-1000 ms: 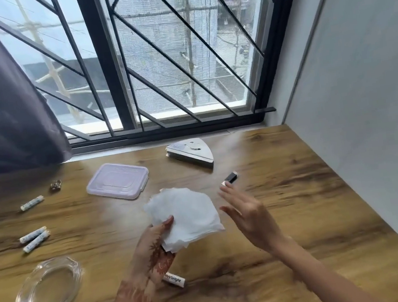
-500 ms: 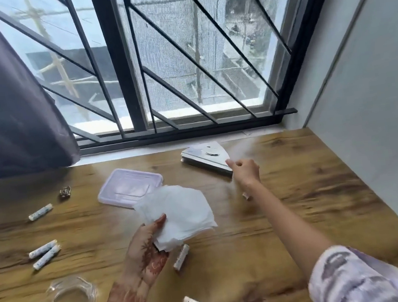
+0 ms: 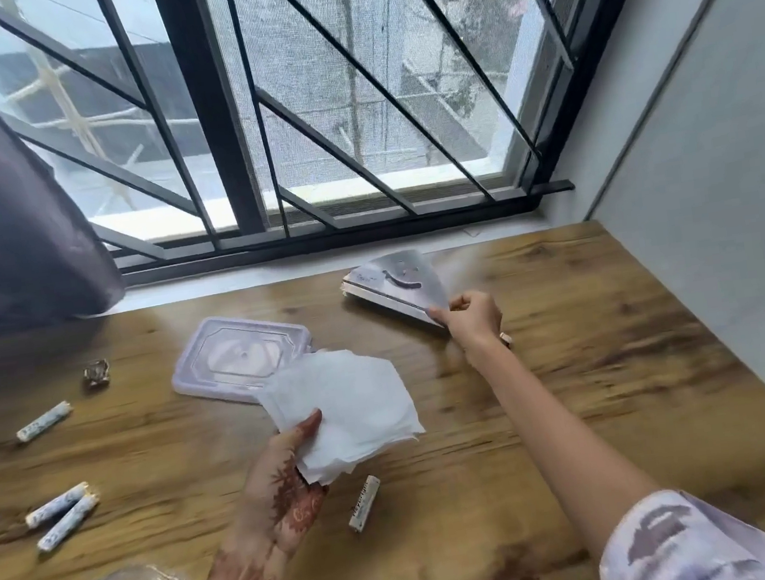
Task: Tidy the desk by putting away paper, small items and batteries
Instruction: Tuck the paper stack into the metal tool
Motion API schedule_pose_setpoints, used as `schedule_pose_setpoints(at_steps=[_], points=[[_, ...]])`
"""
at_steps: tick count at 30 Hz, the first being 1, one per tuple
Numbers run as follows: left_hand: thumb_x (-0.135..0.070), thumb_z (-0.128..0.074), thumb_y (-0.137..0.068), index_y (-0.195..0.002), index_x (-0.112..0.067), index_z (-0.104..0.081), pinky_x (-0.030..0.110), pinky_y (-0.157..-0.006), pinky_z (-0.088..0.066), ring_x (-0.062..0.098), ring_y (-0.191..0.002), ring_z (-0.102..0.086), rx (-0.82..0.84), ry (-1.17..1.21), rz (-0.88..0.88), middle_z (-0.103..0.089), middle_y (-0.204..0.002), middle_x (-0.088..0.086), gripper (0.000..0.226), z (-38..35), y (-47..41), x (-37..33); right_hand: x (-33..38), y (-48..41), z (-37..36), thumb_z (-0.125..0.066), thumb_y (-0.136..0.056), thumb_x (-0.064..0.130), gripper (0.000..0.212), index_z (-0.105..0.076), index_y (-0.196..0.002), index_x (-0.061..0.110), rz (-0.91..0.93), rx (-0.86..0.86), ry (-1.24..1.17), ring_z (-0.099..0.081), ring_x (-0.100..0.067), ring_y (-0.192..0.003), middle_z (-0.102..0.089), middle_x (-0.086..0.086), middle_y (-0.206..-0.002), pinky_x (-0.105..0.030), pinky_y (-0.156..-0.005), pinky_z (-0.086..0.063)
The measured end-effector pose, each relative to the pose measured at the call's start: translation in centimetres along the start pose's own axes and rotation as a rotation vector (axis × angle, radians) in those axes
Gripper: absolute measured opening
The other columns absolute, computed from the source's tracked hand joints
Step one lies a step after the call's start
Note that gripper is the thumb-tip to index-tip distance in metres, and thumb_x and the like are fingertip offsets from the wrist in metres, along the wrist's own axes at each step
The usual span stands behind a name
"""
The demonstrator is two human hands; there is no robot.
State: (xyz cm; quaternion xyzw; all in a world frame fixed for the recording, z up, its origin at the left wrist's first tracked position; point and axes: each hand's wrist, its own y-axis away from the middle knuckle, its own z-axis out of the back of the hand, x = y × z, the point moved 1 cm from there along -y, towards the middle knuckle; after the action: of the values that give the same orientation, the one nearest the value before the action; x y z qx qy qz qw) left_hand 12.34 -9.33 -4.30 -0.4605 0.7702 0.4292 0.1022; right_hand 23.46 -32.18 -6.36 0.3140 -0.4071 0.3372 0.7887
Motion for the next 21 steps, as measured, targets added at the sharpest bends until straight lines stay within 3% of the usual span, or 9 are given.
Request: schedule_pose_setpoints(at_steps=[3,6,9,12,14,17,21], points=[[-0.008,-0.057,-0.069,-0.071,-0.003,-0.076,0.034,-0.056,-0.057,0.023,-0.071,-0.071,0.013,-0.002,0.009,-0.074,-0.087,0.012,0.02,-0.1,0.1,0.2,-0.7,0.9,-0.2,-0.083,-0.066,0.022,0.028,-0.061,-0.072,0.005,0.074,-0.03,0.0,-0.05,-0.017,-0.071,-0.058,-0.003,-0.073,-0.023,-0.059,-0.036],[-0.009,-0.067,-0.063,-0.069,-0.004,-0.076,0.035,-0.059,-0.057,0.024,-0.072,-0.071,0.006,-0.008,0.017,-0.074,-0.089,0.013,0.012,0.1,0.2,0.3,-1.2,2.1,-0.5,-0.084,-0.064,0.02,0.029,-0.058,-0.07,0.008,0.167,-0.042,0.039,-0.053,-0.02,-0.068,-0.06,-0.003,-0.07,-0.024,-0.06,-0.036],[-0.013,-0.086,-0.039,-0.075,-0.003,-0.076,0.04,-0.07,-0.055,0.026,-0.081,-0.071,0.028,-0.002,0.028,-0.073,-0.095,0.014,0.038,0.4,0.4,0.4,-1.6,3.2,-0.8,-0.085,-0.061,0.011,0.042,-0.052,-0.088,0.007,0.224,-0.048,0.028,-0.053,-0.017,-0.072,-0.059,-0.003,-0.081,-0.015,-0.056,-0.031],[-0.008,-0.067,-0.06,-0.07,-0.003,-0.076,0.041,-0.07,-0.054,0.025,-0.077,-0.071,0.021,0.027,0.034,-0.073,-0.093,0.015,0.014,0.6,0.8,0.5,-1.9,3.7,-1.1,-0.083,-0.063,0.007,0.058,-0.048,-0.11,0.008,0.301,-0.022,0.065,-0.053,-0.014,-0.081,-0.058,-0.001,-0.091,-0.013,-0.063,-0.031],[-0.006,-0.057,-0.071,-0.07,-0.002,-0.076,0.042,-0.068,-0.055,0.025,-0.076,-0.071,0.025,0.029,0.023,-0.073,-0.092,0.014,0.019,0.6,0.9,0.6,-2.1,3.5,-1.3,-0.081,-0.067,0.011,0.056,-0.054,-0.116,0.01,0.357,0.005,0.149,-0.055,-0.017,-0.085,-0.06,-0.001,-0.093,-0.017,-0.067,-0.033],[-0.003,-0.048,-0.086,-0.073,-0.002,-0.076,0.04,-0.065,-0.058,0.025,-0.078,-0.071,0.038,0.044,0.001,-0.073,-0.092,0.015,0.03,0.4,1.3,0.7,-2.0,3.5,-1.2,-0.079,-0.069,0.017,0.034,-0.065,-0.099,0.01,0.414,0.026,0.249,-0.056,-0.017,-0.084,-0.064,-0.005,-0.094,-0.019,-0.066,-0.032],[-0.003,-0.046,-0.089,-0.074,-0.001,-0.075,0.036,-0.058,-0.059,0.025,-0.077,-0.071,0.038,0.035,0.003,-0.073,-0.09,0.014,0.033,-0.1,1.6,1.0,-1.9,4.7,-0.5,-0.08,-0.067,0.021,0.03,-0.067,-0.092,0.01,0.449,-0.058,0.192,-0.055,-0.015,-0.081,-0.063,-0.003,-0.09,-0.023,-0.065,-0.037]])
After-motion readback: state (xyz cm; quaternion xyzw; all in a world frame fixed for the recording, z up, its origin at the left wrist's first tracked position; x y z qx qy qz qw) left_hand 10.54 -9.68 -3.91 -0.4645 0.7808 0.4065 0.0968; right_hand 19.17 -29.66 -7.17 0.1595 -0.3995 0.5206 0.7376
